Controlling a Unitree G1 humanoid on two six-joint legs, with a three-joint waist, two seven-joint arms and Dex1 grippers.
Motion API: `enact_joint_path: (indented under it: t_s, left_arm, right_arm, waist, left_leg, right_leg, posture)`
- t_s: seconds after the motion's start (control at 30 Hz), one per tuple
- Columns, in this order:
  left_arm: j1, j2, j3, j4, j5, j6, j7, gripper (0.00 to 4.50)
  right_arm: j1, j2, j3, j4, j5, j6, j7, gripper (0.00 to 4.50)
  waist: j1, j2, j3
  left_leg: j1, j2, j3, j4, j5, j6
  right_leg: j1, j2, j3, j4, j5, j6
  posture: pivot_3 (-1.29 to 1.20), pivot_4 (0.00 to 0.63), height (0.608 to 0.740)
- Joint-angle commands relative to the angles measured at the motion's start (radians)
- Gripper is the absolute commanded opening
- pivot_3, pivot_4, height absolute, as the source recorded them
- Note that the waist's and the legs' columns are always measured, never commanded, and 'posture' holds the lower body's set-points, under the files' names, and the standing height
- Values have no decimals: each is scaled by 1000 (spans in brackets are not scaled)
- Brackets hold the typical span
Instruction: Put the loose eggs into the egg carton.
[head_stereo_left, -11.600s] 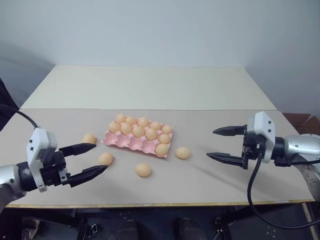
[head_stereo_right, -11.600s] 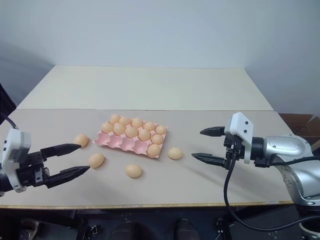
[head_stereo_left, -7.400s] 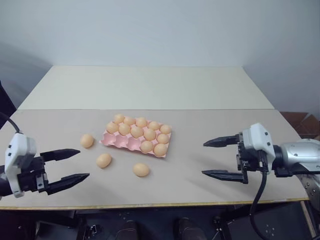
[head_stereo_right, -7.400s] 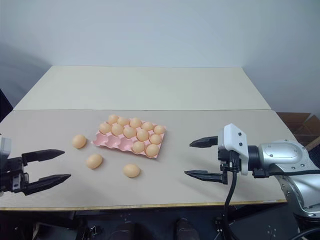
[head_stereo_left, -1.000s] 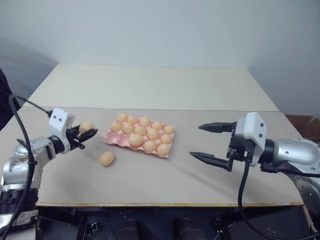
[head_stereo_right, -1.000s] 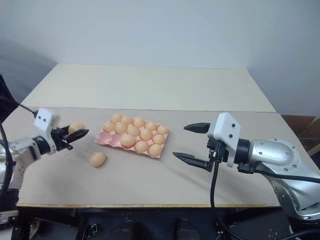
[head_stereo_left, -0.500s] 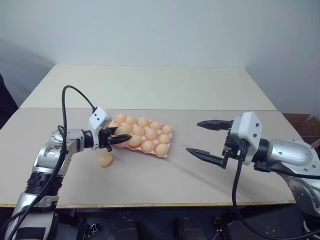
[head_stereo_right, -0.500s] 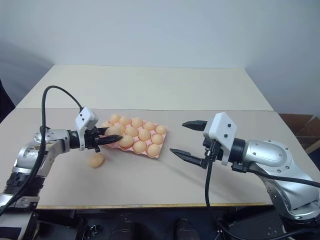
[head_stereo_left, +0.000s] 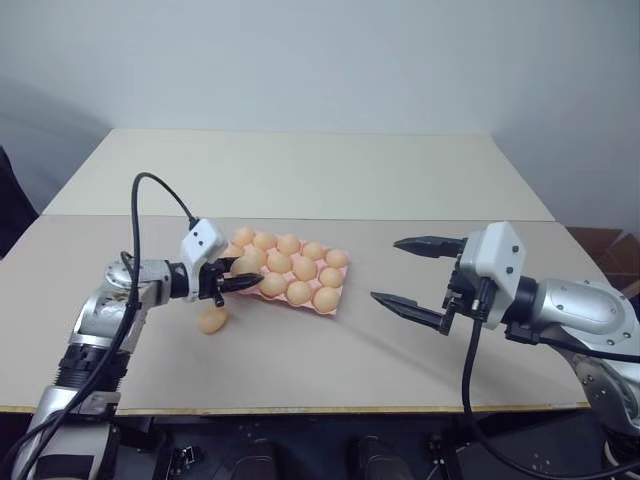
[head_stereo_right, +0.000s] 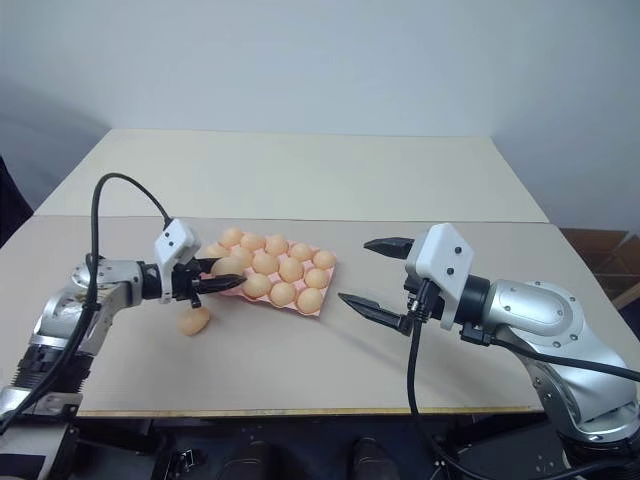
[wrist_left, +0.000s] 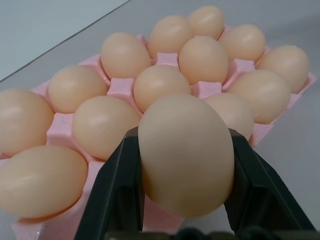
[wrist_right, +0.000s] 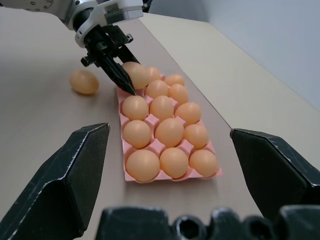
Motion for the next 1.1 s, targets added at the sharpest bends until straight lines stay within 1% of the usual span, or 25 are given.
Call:
enact_joint_path:
  t_s: [0.03,0.27,0.43,0.5,0.53,0.67,0.73,0.83,0.93,0.97,1.03,1.1]
  left_arm:
    - [-16,-3,4,1,12,-17,7,1697]
    - [-15,27,41,10,7,-28,0,1697]
    - [-10,40,43,2,-12,-15,-39,1697]
    - [-13,44,40,0,-22,13,-53,2388]
    - [-12,46,37,-2,-20,10,-58,2636]
    - [-3,49,45,-9,-4,-12,-43,3944]
    - [-5,60,61,-13,-2,-16,-32,4491]
    - [-2,83,102,-28,-24,-8,-21,4491]
    - [46,152,183,-76,-67,11,-50,4491]
    - [67,169,207,-89,-82,10,-59,4491]
    - [151,214,311,-121,-134,1,-101,4491]
    - [210,234,375,-146,-171,-8,-124,4491]
  right_arm:
    - [-15,2,-8,-33,6,-13,-10,4500]
    - [-27,7,0,-31,6,-14,-15,4500]
    - [-42,12,12,-26,3,-16,-20,4500]
    - [-46,15,14,-25,2,-15,-23,4500]
    - [-47,16,14,-26,2,-14,-24,4500]
    - [-47,19,15,-33,5,-9,-31,4500]
    - [-48,20,14,-34,6,-9,-33,4500]
    - [-51,24,16,-35,8,-11,-35,4500]
    - [-55,27,10,-22,15,-18,-29,4500]
    - [-53,26,7,-20,17,-20,-26,4500]
    - [-43,16,-13,3,27,-28,-2,4500]
    - [-35,10,-29,15,34,-31,15,4500]
  waist:
    - [0,0,0]
    - [-2,0,0]
    - [-3,0,0]
    - [-3,0,0]
    - [-3,0,0]
    - [-3,0,0]
    - [-3,0,0]
    - [-5,0,0]
    - [-13,0,0]
    - [-14,0,0]
    - [-16,0,0]
    - [-17,0,0]
  left_leg:
    - [0,0,0,0,0,0]
    - [0,0,0,0,0,0]
    - [0,0,0,0,0,0]
    - [0,0,0,0,0,0]
    - [0,0,0,0,0,0]
    - [0,0,0,0,0,0]
    - [0,0,0,0,0,0]
    - [0,0,0,0,0,0]
    - [0,1,0,0,0,0]
    - [0,1,0,0,0,0]
    - [0,1,0,0,0,0]
    - [0,1,1,0,0,0]
  right_leg:
    - [0,0,0,0,0,0]
    - [0,0,0,0,0,0]
    - [0,0,0,0,0,0]
    - [0,0,0,0,0,0]
    - [0,0,0,0,0,0]
    - [0,0,0,0,0,0]
    - [0,0,0,0,0,0]
    - [0,0,0,0,0,0]
    - [-1,1,0,0,0,0]
    - [-1,1,1,0,0,0]
    - [-1,1,0,0,0,0]
    - [-1,1,0,0,0,0]
  posture:
    - [0,150,740]
    - [0,150,740]
    - [0,150,740]
    - [0,150,740]
    - [0,150,740]
    - [0,150,740]
    - [0,150,740]
    - [0,150,740]
    - [0,150,740]
    - [0,150,740]
    - [0,150,740]
    - [0,150,740]
